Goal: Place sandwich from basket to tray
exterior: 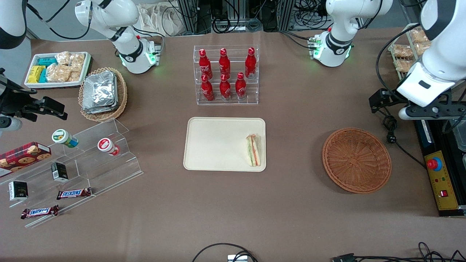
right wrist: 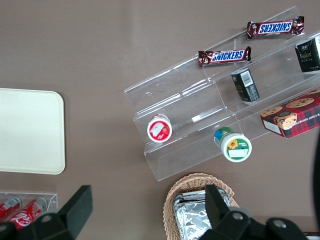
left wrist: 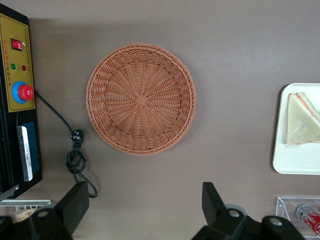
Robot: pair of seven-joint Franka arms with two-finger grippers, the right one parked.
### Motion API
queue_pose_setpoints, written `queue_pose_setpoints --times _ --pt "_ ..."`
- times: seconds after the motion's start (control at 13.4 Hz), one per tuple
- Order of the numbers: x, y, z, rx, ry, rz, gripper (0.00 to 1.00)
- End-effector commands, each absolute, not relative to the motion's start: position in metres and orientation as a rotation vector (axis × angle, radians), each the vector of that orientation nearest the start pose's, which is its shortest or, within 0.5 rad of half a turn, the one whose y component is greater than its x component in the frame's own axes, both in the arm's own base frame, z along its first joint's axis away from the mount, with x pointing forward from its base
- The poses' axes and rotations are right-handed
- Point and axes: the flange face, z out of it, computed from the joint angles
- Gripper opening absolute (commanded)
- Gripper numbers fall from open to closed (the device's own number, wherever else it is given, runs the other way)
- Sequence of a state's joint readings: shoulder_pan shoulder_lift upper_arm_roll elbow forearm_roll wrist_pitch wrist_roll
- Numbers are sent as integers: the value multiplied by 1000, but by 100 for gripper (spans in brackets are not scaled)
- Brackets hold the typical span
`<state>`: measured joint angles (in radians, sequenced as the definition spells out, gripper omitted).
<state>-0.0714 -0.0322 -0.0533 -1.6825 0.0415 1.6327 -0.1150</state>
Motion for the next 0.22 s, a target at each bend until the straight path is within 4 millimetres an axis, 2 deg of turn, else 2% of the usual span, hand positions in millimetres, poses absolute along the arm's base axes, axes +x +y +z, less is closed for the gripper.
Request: queue_pose_setpoints --times 0.0,0.15 --pt "542 -55 599 -3112 13 -2 100" --pt "542 -55 598 -3107 25 0 100"
